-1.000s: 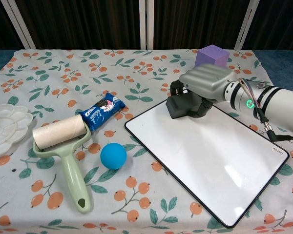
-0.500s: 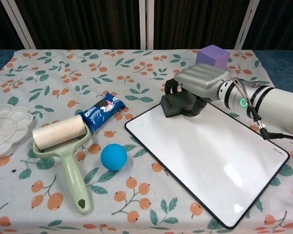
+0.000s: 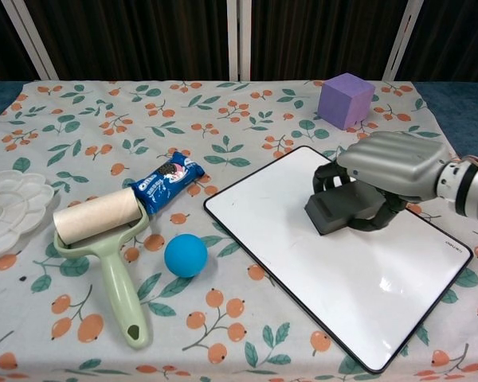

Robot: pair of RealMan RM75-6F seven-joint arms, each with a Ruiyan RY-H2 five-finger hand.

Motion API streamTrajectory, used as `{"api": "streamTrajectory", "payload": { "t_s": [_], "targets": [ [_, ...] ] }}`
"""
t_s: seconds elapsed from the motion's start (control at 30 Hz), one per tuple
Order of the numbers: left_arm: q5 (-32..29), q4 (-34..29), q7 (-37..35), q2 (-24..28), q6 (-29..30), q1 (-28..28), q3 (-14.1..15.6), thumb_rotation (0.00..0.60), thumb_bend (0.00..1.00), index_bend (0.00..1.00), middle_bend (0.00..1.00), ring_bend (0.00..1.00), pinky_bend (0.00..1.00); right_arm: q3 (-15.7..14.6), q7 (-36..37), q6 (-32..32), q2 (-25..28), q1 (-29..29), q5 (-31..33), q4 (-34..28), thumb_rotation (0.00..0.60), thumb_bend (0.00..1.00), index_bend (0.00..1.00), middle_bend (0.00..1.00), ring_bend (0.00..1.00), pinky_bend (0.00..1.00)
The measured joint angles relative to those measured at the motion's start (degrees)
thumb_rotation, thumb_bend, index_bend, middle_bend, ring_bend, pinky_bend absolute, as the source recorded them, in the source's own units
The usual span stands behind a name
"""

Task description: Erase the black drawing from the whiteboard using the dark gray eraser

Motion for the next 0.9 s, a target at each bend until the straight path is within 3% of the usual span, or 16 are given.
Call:
{"api": "streamTrajectory", "payload": {
  "t_s": [0.43,0.53,0.67,0.9],
  "targets": [
    [-0.3,-0.3,-0.2,0.4,0.4,0.2,-0.1,0.6,0.0,0.08,0.07,0.04,0.16,-7.0,6.7,6.5,9.4,-6.4,-9.2,-8.3,0.6,0.32,0.92,0.8,0.71,0.81],
    [-0.1,-0.5,0.2,0.4,0.4,0.1,-0.1,0.6,0.0,0.08,0.07,0.04,0.16,-7.4,8.0,7.2,11.3,-7.1,-10.0,-8.9,0.6,0.32,0.92,0.8,0.71,0.81],
    [0.1,-1.0,0.7,0.5,0.4,0.0,-0.1,0.6,0.0,0.08,0.07,0.04,0.16,-5.3,9.7,8.4,11.9,-7.2,-9.7,-8.6,0.6,0.32,0.93,0.8,0.71,0.81],
    [0.2,-1.6,1.5,0.4,0.0,-0.4,-0.2,0.6,0.0,0.08,0.07,0.04,0.16,2.6,11.5,13.2,9.5,-6.5,-8.2,-0.7,0.6,0.32,0.93,0.8,0.71,0.81]
  ]
}}
